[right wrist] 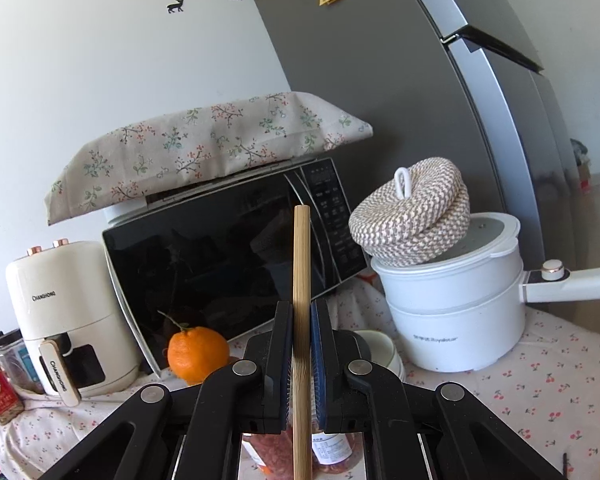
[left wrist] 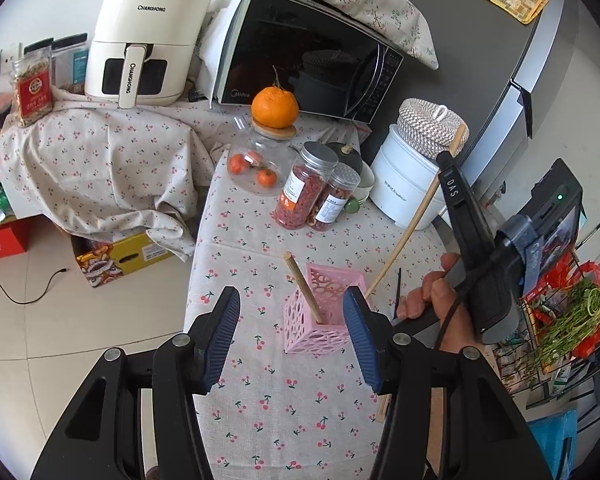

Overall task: Organize utensils
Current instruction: 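Lift the wooden chopstick with the left tool and drop it into the pink holder, then move the left tool back to the utensils and grasp the white spoon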

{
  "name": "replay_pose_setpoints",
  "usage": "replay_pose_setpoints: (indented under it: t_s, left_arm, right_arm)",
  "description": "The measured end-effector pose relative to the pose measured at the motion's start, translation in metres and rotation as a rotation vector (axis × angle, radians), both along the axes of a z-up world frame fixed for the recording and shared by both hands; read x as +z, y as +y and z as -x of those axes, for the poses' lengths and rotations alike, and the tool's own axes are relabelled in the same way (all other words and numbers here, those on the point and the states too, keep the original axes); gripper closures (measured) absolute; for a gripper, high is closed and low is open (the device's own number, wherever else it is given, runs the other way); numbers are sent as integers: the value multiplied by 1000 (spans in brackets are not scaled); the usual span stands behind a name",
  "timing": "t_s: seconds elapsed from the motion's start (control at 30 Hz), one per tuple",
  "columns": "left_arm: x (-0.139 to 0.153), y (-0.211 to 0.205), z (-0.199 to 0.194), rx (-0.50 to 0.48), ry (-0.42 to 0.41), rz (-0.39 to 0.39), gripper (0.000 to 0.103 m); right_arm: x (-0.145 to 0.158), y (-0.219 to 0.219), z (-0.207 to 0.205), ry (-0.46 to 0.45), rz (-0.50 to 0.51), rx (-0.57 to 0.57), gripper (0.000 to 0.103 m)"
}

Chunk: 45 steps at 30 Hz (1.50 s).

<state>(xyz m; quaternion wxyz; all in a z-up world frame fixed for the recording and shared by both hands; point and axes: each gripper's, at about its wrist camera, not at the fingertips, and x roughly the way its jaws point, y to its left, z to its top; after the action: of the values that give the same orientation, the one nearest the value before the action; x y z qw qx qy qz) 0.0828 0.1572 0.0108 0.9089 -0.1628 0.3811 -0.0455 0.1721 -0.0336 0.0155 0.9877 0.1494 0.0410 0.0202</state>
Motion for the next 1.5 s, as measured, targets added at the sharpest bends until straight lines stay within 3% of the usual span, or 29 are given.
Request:
replay_pose_setpoints:
  t_s: [0.27, 0.4, 0.53, 0.7, 0.8, 0.87, 0.93, 1.23, 1.5]
  left_arm:
    - [-2, 0, -4, -3, 14, 17, 47]
    - [-2, -5, -2, -13, 17, 21, 47]
    - [1, -16, 5, -36, 14, 27, 43]
    - [3, -41, 16, -88, 12, -8, 36]
    - [0, -56, 22, -127, 30, -8, 29]
    - [-5, -68, 24, -166, 56, 14, 20]
    - [-13, -79, 24, -202, 91, 42, 18]
    - [-60, -126, 17, -290, 279, 98, 17]
    - [-116, -161, 8, -332, 453, 103, 17]
  right_arm:
    - [-22, 2, 1, 92, -37, 60, 90]
    - [-13, -14, 5, 137, -34, 107, 69]
    - [3, -35, 13, 187, -6, 135, 59]
    - [23, -70, 30, 257, 51, 142, 36]
    - [24, -91, 39, 338, 82, 135, 31]
    - [20, -103, 43, 406, 104, 134, 26]
    - [14, -114, 46, 474, 123, 138, 25]
    - [-34, -153, 63, 752, 216, 152, 20]
    - [-76, -192, 64, 936, 182, 186, 20]
